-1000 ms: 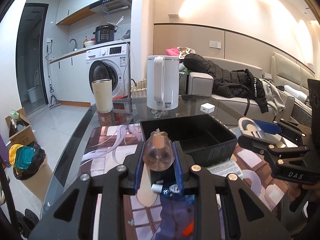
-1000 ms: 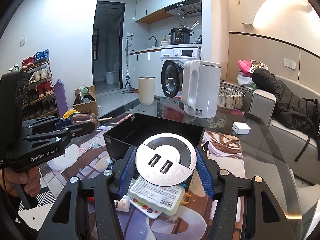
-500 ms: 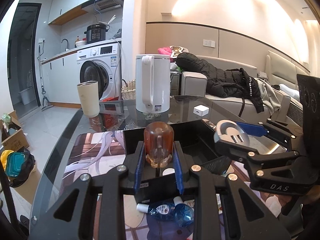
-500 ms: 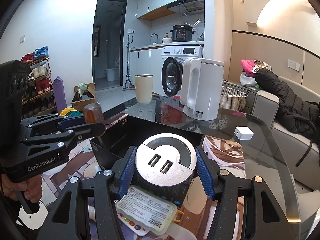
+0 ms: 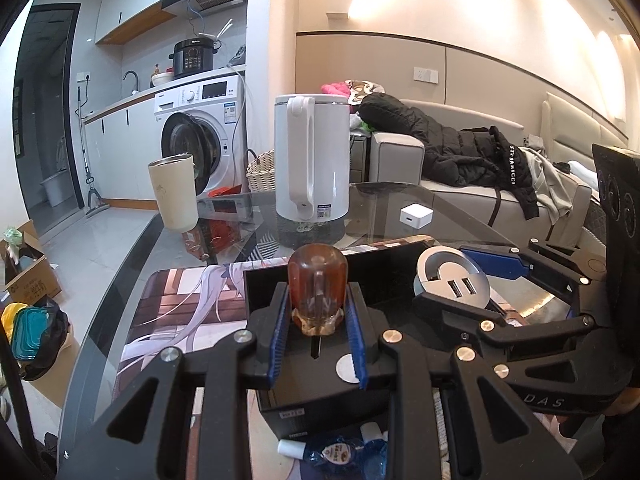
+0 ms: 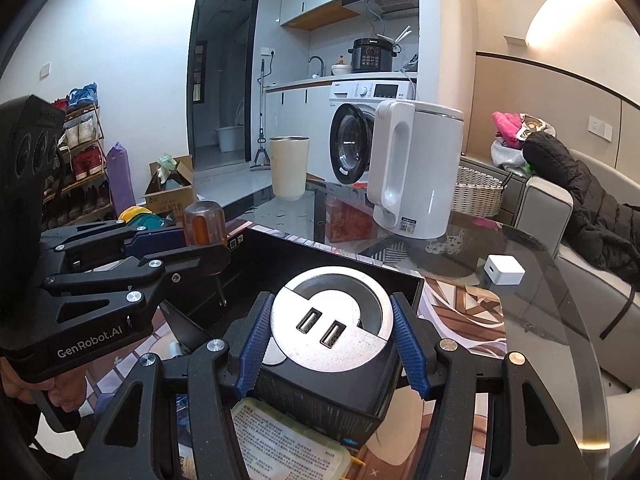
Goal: Organize rigid objects
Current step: 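Carry the hub and screwdriver over the black box and open both tools, then move the right tool to the green pill case and close on it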
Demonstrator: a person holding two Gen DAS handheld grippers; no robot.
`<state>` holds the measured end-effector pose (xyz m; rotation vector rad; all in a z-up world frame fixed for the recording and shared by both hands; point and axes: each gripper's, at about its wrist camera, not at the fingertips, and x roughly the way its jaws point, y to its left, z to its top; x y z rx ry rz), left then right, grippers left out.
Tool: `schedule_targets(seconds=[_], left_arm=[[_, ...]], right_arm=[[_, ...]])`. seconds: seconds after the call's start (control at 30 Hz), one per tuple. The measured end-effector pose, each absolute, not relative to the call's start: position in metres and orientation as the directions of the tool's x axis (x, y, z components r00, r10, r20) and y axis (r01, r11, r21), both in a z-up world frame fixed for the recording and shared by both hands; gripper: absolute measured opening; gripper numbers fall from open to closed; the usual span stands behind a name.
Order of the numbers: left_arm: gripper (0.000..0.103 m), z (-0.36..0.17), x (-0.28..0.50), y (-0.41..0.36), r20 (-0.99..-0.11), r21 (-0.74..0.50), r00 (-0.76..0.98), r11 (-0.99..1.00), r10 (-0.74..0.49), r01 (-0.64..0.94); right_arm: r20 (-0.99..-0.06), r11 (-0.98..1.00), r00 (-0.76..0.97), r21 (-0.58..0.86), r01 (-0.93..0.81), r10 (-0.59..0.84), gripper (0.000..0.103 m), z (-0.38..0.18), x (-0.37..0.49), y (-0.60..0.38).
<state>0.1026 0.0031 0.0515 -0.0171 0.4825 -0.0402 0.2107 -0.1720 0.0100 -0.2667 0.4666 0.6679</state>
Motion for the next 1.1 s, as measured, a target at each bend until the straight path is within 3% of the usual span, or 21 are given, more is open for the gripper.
schedule_targets(seconds=[0.27,0.33,0.37,0.43,0.47,0.5,0.57,0.6,0.7,1.1], left_arm=[[0.027,0.046,0.113,0.0,-0.508,-0.01,0.861,1.0,-0.022,0.02],[0.044,0.048,0.11,-0.001,-0.51,-0.011,0.86,1.0,-0.017,0.013],[0.058,0.049,0.107,-0.001,-0.506,-0.014,0.863,1.0,-0.005,-0.002],[0.059,0.052,0.101,0.001,-0.495,-0.022,0.869,1.0,0.004,-0.017],[0.066,0.053,0.098,0.001,-0.498,-0.025,0.867,0.999,0.007,-0.022],[0.081,0.053,0.096,0.001,-0.495,-0.024,0.869,0.999,0.015,-0.031],[0.099,0.056,0.083,0.001,-0.462,-0.016,0.884,0.996,0.072,-0.089],[0.103,0.057,0.077,0.002,-0.447,-0.016,0.89,0.994,0.087,-0.105],[0.103,0.056,0.068,0.003,-0.452,-0.003,0.882,0.988,0.135,-0.152],[0.103,0.037,0.04,0.0,-0.484,0.077,0.824,0.953,0.294,-0.294]], right_arm=[[-0.509,0.759,0.688,-0.097,-0.644,0.518,0.059,0.008,0.221,-0.169],[-0.505,0.763,0.695,-0.105,-0.638,0.512,0.063,0.01,0.219,-0.171],[-0.503,0.767,0.699,-0.106,-0.633,0.508,0.068,0.012,0.217,-0.173],[-0.504,0.771,0.699,-0.097,-0.63,0.508,0.073,0.015,0.213,-0.177],[-0.5,0.778,0.706,-0.095,-0.621,0.502,0.079,0.016,0.21,-0.18],[-0.497,0.785,0.712,-0.094,-0.613,0.496,0.086,0.018,0.208,-0.184],[-0.485,0.796,0.723,-0.086,-0.599,0.492,0.092,0.021,0.202,-0.192],[-0.483,0.806,0.73,-0.081,-0.587,0.484,0.095,0.023,0.198,-0.196],[-0.48,0.822,0.741,-0.068,-0.566,0.47,0.102,0.024,0.19,-0.206],[-0.531,0.843,0.728,-0.047,-0.535,0.433,0.102,0.008,0.151,-0.219]])
